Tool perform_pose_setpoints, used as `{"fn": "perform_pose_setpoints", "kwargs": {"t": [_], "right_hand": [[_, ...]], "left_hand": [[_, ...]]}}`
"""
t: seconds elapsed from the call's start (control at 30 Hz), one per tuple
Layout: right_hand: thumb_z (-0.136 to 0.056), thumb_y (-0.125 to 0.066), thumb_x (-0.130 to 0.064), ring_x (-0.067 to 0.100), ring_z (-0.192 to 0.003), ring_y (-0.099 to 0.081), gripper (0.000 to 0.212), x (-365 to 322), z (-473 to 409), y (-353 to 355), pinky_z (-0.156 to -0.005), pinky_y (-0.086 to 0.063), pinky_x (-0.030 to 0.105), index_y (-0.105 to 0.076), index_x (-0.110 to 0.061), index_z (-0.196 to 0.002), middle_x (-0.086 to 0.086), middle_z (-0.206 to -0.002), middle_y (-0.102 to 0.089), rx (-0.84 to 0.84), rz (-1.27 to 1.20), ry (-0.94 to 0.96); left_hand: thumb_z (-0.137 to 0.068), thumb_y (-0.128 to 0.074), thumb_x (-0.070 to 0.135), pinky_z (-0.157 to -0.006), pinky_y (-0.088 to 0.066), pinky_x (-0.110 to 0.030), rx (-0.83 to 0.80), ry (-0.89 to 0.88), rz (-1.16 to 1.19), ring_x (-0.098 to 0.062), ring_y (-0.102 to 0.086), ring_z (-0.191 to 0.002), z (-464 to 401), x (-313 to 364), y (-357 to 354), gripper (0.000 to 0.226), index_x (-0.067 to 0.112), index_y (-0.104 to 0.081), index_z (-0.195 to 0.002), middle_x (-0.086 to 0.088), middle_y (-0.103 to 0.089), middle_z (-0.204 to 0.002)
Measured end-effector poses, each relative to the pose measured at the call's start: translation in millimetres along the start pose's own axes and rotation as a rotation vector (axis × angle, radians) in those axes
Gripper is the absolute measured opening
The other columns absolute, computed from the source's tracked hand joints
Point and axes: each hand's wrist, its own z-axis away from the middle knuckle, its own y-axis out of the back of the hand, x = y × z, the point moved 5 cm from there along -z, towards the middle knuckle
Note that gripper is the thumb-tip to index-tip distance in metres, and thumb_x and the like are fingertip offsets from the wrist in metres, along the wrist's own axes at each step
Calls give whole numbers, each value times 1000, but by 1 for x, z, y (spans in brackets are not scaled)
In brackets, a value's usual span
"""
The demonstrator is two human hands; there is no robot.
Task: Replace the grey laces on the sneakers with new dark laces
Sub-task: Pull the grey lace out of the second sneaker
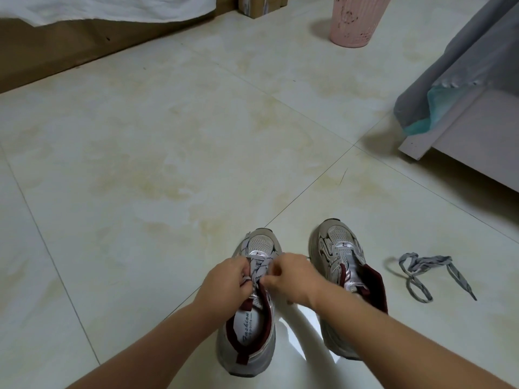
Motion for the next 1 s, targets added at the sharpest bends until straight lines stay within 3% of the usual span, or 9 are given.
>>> {"fn": "perform_pose_setpoints", "kwargs": {"t": [0.13,0.23,0.37,0.5,0.67,0.73,0.83,0.9,1.0], "right_hand": [[-83,-65,-19,17,-51,-49,33,5,-7,-13,-72,-52,36,-48,-18,-55,-1,-54,-50,59,-163,-63],[-84,-56,-9,33,-66,-60,35,3,-8,-13,-77,-54,44,-44,-17,-52,9,-63,-55,99,-128,-45],[-90,-42,-7,35,-99,-58,14,-13,-3,-6,-71,-37,33,-56,-8,-90,19,-102,-62,73,263,175],[-93,-36,-5,30,-109,-53,25,-20,1,-7,-72,-31,34,-48,-4,-115,16,-119,-55,125,483,251],[-90,-48,-25,37,-91,-62,29,0,1,-13,-71,-45,32,-42,-18,-62,12,-85,-59,45,36,-67],[-89,-49,-20,37,-87,-62,32,0,0,-15,-72,-47,35,-38,-18,-59,9,-76,-53,15,-24,-76],[-90,-45,-13,34,-97,-58,9,-11,1,-4,-69,-35,31,-48,-13,-81,15,-96,-60,36,289,91],[-93,-39,-9,32,-102,-56,17,-16,-1,5,-68,-31,33,-49,-7,-107,16,-113,-58,68,524,193],[-94,-40,-16,33,-101,-57,19,-13,-1,8,-70,-37,35,-48,-7,-108,15,-112,-59,112,513,193]], "left_hand": [[-78,-57,14,-59,-33,-26,18,21,37,-15,-45,-68,0,-2,0,31,31,-36,-64,7,-44,-65],[-78,-57,14,-56,-31,-20,25,23,26,-14,-44,-66,0,-3,0,31,30,-36,-64,7,-44,-64],[-78,-57,11,-53,-27,-17,0,-10,-4,-8,-39,-59,-1,-3,2,33,29,-34,-63,8,-41,-61],[-78,-57,10,-53,-28,-18,-2,-18,-1,-11,-41,-61,-1,-3,3,34,30,-34,-63,8,-42,-60],[-78,-55,12,-61,-33,-29,12,4,13,-18,-45,-68,-1,-3,1,13,19,-45,-75,6,-43,-63],[-79,-55,12,-62,-33,-29,8,0,4,-18,-45,-68,-1,-3,1,11,18,-46,-77,7,-43,-64],[-78,-57,11,-60,-31,-27,-22,-15,21,-16,-43,-66,-1,-2,2,25,26,-40,-68,8,-41,-61],[-78,-57,10,-59,-32,-26,-35,-13,44,-15,-43,-64,-1,-2,2,32,30,-37,-64,8,-43,-60],[-77,-55,8,-59,-32,-26,-27,6,59,-15,-42,-63,-2,-3,1,33,30,-36,-63,8,-43,-60]]}}
